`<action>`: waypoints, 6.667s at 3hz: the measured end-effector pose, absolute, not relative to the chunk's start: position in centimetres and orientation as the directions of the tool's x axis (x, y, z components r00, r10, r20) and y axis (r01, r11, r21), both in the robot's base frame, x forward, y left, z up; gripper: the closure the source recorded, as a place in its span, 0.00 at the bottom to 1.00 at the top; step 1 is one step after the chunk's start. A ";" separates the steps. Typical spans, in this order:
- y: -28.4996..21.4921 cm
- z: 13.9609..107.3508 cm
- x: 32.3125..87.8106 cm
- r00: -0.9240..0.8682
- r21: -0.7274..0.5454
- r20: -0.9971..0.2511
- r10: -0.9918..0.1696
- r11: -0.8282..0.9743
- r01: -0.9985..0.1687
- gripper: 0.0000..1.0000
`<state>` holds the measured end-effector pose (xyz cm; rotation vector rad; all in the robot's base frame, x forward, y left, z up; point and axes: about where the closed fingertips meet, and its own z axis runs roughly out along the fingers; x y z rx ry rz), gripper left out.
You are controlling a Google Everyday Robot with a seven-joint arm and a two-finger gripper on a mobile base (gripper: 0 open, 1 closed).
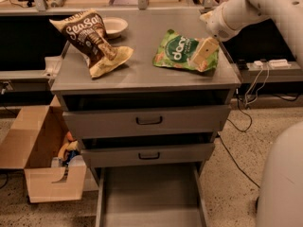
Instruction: Place green rice chip bag into bottom drawer
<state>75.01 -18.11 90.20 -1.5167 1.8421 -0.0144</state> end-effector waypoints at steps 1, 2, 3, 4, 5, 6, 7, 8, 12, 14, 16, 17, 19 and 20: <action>-18.4 89.5 76.8 -0.049 -0.434 -0.533 -0.844 0.323 -0.841 0.00; -18.4 87.5 77.9 -0.090 -0.391 -0.535 -0.840 0.340 -0.856 0.03; -18.0 86.2 78.2 -0.112 -0.357 -0.532 -0.839 0.343 -0.869 0.25; -18.1 85.8 78.3 -0.151 -0.336 -0.533 -0.833 0.372 -0.866 0.49; -18.0 87.3 77.8 -0.154 -0.346 -0.559 -0.815 0.398 -0.850 0.72; -17.9 88.6 76.8 -0.148 -0.353 -0.589 -0.795 0.417 -0.837 0.95; -17.9 91.3 74.9 -0.104 -0.371 -0.644 -0.758 0.429 -0.824 1.00; -19.0 94.7 70.4 -0.071 -0.358 -0.718 -0.693 0.455 -0.815 1.00; -22.5 90.5 58.3 -0.046 -0.212 -0.736 -0.675 0.295 -0.932 1.00; -24.3 85.2 53.3 -0.108 -0.215 -0.718 -0.687 0.367 -0.905 1.00; -25.0 82.1 52.0 -0.145 -0.192 -0.691 -0.708 0.373 -0.908 1.00; -27.3 72.8 47.7 -0.241 -0.117 -0.629 -0.739 0.396 -0.911 1.00; -29.2 63.0 43.8 -0.336 -0.012 -0.589 -0.735 0.424 -0.906 1.00; -27.5 60.8 43.2 -0.307 0.010 -0.614 -0.727 0.382 -0.924 1.00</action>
Offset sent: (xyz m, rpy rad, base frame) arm 0.0425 -0.0117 -0.0295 0.0215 0.0790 -0.0635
